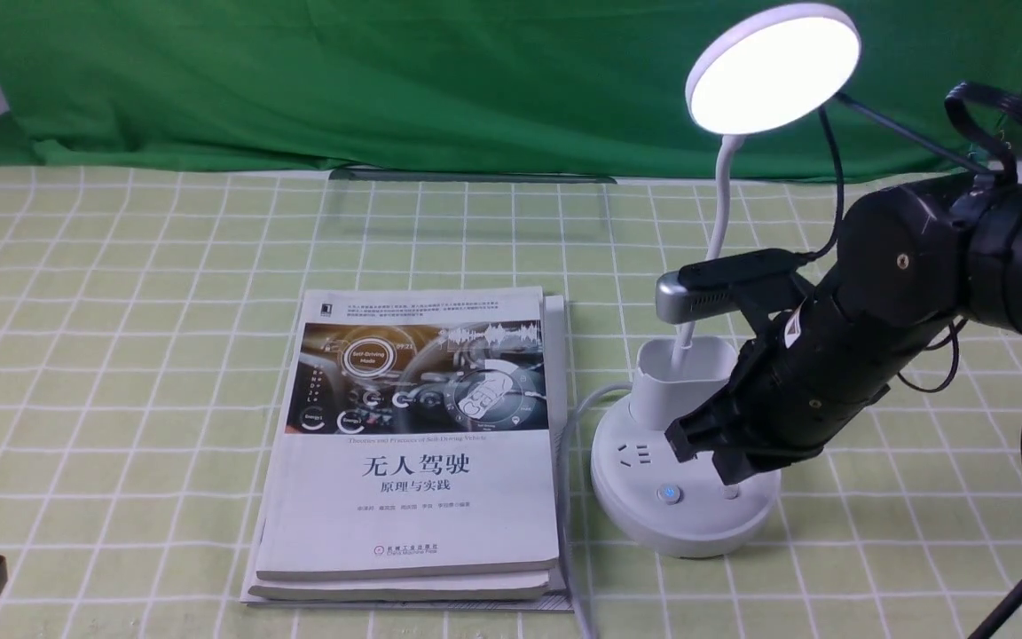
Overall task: Turn off the desk lamp on the green coffee tablecloth by hand.
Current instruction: 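Press the power button on the lamp base to turn the lamp off with the right gripper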
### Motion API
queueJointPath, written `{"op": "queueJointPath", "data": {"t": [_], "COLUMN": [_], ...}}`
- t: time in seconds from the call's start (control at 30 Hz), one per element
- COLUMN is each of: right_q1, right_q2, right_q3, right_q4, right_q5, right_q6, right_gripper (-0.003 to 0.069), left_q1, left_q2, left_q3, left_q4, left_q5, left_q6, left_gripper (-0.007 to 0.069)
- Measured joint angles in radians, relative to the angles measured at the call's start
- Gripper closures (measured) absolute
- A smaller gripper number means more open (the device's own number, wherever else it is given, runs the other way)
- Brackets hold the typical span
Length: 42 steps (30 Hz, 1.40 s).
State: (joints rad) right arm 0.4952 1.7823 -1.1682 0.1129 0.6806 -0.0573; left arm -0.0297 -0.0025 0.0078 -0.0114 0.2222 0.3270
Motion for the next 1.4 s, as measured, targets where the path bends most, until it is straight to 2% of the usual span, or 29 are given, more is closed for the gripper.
{"op": "queueJointPath", "data": {"t": [0.33,0.73,1.1,1.4], "right_q1": [-0.007,-0.007,-0.007,-0.007], "right_q2": [0.047,-0.065,0.044,0.033], "right_q3": [-0.009,-0.001,-0.003,-0.006], "right_q4": [0.001,-0.008,-0.009,-0.01], "right_q5": [0.012,0.011,0.005,0.019], "right_q6": [-0.009,-0.009,-0.009,-0.01], "right_gripper": [0.0615,0.0615,0.0615,0.0615], "left_q1": [0.0,0.0,0.0,0.0], "left_q2": [0.0,0.0,0.0,0.0], "left_q3": [0.0,0.0,0.0,0.0], "left_q4": [0.0,0.0,0.0,0.0], "left_q5": [0.0,0.0,0.0,0.0], "left_q6": [0.0,0.0,0.0,0.0], "left_gripper": [0.0382,0.0382,0.0382,0.0382]}}
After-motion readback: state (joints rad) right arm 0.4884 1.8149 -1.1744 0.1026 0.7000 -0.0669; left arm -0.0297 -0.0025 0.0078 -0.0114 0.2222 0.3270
